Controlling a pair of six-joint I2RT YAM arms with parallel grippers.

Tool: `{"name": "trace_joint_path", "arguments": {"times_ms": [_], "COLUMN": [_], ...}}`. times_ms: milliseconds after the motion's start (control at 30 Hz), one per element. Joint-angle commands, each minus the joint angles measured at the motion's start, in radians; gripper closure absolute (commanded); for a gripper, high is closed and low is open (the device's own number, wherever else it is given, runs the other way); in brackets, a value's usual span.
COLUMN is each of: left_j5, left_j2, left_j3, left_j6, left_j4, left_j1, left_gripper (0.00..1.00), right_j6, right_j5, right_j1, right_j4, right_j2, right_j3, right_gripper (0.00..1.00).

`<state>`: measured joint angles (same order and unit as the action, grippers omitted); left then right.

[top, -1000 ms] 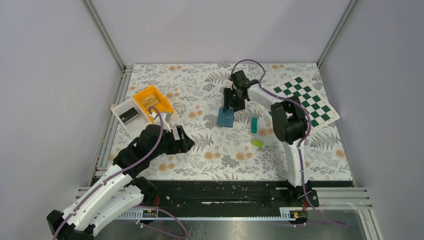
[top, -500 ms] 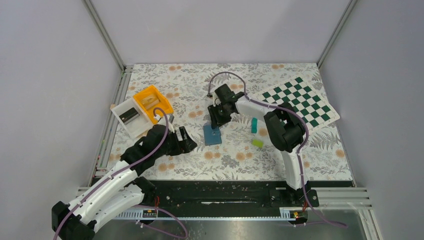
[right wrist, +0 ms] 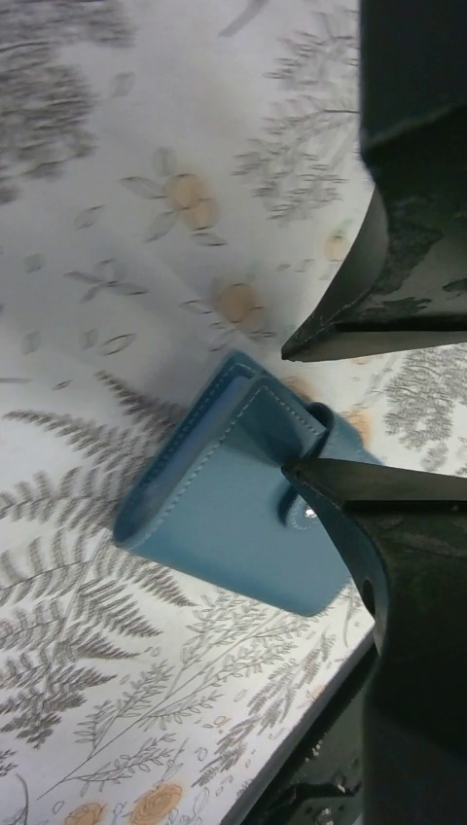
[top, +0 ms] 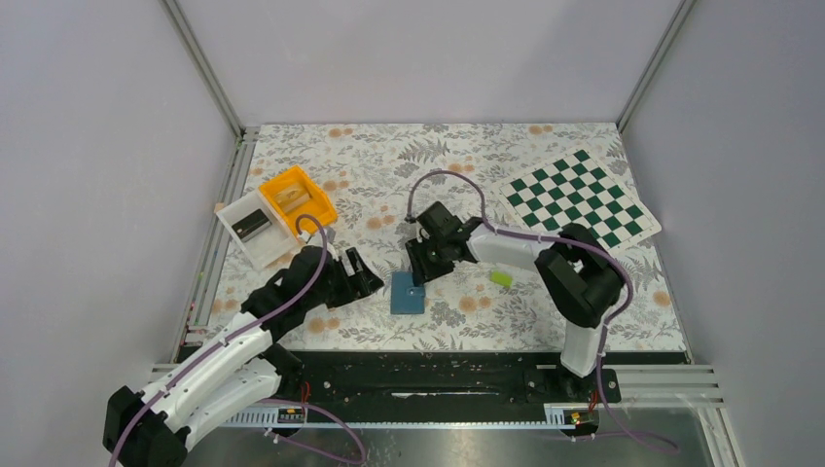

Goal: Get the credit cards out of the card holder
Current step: Move the card holder to the center of the board.

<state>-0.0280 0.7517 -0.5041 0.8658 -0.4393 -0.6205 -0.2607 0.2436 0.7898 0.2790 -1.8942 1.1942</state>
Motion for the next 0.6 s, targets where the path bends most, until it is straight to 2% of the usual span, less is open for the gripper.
{"name": "trace_joint_path", "arguments": {"times_ms": [0, 133, 333, 567], "left_j5": [-0.066, -0.166, -0.235, -0.243], "left_j2": [0.004, 0.044, -0.001, -0.075], "left_j3": [0.027, 0.044, 0.102, 0.124], "left_j6": [0.056, 0.074, 0.090, 0.039], "left_j4": [0.111, 0.150, 0.158, 0.103], "left_j1": [0.047, 0.136, 0.273, 0.309], "left_gripper": [0.23, 0.24, 0.24, 0.22], "right_j6": [-0.203, -0.339, -0.484, -0.537], "right_j5": [-0.120, -0.248, -0.433, -0.549], "right_j1": [0.032, 0.082, 0.180, 0.255], "right_j4": [-0.096, -0.054, 0.007, 0.126], "right_j2": [0.151, 0.190, 0.182, 0.082], "right_j3": [-0.100, -0.108, -0.070, 0.058], "right_gripper": [0.52, 0.59, 0.58, 0.58]}}
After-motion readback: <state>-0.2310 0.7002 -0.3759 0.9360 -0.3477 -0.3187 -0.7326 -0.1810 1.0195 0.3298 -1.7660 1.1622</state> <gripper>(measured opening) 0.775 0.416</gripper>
